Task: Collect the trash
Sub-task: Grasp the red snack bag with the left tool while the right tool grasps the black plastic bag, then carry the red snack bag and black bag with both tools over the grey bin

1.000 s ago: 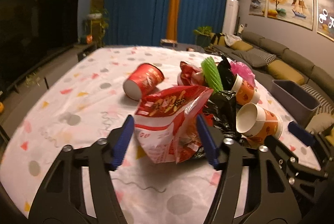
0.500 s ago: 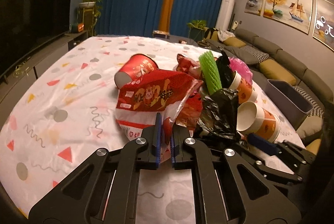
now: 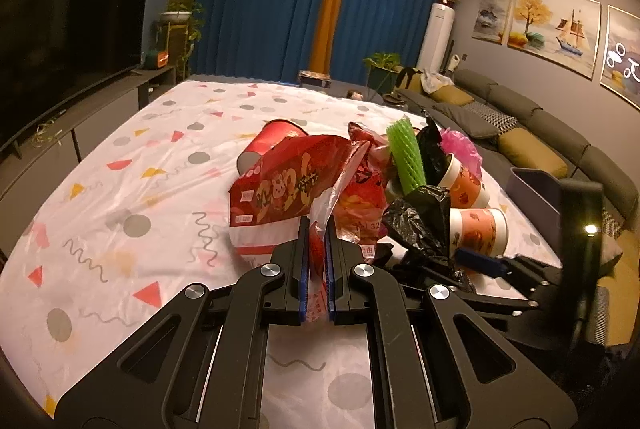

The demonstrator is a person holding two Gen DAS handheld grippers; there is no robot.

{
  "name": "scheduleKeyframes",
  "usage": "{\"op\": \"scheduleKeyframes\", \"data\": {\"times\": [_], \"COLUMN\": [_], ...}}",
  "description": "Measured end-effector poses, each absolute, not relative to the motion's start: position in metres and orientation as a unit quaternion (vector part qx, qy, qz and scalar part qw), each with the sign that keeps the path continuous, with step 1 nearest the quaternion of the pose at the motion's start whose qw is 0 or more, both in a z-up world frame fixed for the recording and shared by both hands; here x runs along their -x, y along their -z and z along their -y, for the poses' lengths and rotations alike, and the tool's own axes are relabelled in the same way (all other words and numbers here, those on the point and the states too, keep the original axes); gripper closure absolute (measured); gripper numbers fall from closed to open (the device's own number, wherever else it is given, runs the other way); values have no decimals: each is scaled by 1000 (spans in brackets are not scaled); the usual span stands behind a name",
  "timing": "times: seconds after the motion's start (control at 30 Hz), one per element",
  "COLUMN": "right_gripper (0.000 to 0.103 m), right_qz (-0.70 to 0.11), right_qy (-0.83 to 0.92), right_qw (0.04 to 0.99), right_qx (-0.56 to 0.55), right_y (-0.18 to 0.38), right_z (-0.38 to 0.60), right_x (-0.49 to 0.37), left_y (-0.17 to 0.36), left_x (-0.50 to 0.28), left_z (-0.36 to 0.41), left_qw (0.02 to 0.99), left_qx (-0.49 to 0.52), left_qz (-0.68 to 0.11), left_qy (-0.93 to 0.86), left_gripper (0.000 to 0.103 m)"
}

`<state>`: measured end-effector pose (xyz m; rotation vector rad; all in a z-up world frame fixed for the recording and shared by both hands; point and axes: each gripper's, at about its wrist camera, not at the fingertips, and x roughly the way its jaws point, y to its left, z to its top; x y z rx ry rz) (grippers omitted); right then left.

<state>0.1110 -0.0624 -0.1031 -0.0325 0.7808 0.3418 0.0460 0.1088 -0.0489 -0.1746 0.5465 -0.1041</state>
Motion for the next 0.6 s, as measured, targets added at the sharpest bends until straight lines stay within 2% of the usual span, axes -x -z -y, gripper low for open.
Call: {"op": "scheduleKeyframes", "data": {"times": [0.07, 0.17, 0.6], "right_gripper": [62, 69, 71], "right_qz": [-377, -358, -273], "right_qy": [-171, -184, -195], "right_qw": [910, 915, 941], "right_qx": [14, 0, -33], "right_y": [103, 96, 53], "right_z": [62, 68, 102], "right_x": [-110, -97, -39], "left_y": [48, 43, 31], "left_x": [-43, -37, -19], "left_z": [-110, -110, -99], "left_qw": [959, 960, 967], "left_qx": [85, 86, 75], "left_qz": [-268, -261, -240], "left_qy": [48, 47, 47], "left_gripper": [97, 97, 97]}}
